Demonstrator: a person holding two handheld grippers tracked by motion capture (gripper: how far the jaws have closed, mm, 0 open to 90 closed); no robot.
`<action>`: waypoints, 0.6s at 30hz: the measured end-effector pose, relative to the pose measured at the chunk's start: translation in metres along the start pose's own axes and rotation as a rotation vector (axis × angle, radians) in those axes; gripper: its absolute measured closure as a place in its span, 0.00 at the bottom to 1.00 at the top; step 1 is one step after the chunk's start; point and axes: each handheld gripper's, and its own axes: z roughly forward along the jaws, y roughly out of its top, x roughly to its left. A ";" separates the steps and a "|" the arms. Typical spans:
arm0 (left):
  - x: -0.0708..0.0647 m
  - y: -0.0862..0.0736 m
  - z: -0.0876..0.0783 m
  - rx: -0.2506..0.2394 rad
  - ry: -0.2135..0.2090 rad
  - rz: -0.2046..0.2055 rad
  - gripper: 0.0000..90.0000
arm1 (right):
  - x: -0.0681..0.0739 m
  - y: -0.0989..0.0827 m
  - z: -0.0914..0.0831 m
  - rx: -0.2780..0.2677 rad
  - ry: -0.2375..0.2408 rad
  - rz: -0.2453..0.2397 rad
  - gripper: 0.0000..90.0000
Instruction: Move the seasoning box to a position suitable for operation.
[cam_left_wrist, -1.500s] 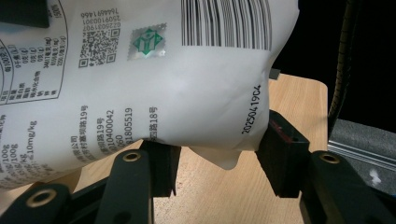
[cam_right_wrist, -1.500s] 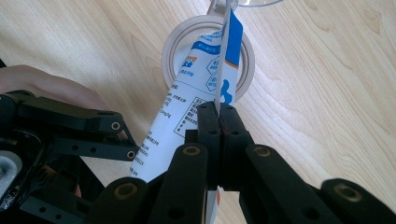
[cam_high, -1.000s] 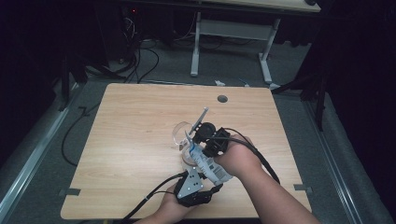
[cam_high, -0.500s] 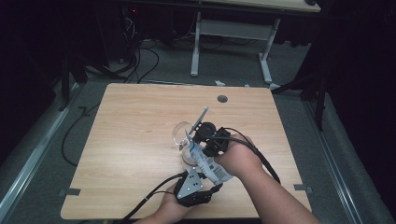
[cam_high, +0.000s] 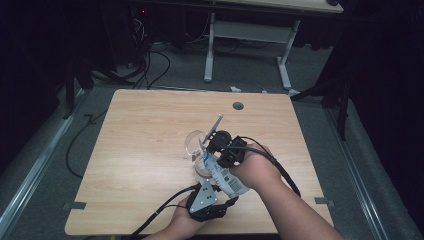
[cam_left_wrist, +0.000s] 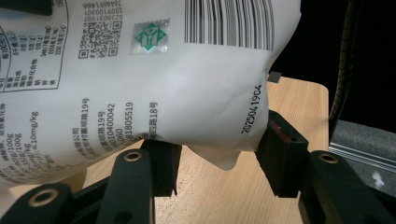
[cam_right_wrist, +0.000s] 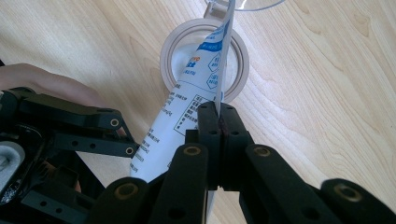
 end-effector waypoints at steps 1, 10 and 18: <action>0.000 0.000 0.000 0.001 0.000 -0.002 0.59 | 0.000 0.000 0.000 0.000 0.000 -0.001 1.00; 0.001 0.001 -0.001 0.000 -0.001 -0.006 0.59 | 0.000 0.002 0.001 -0.003 0.001 -0.001 1.00; 0.001 0.001 -0.001 -0.001 -0.001 -0.007 0.59 | 0.000 0.002 0.001 -0.003 0.001 0.001 1.00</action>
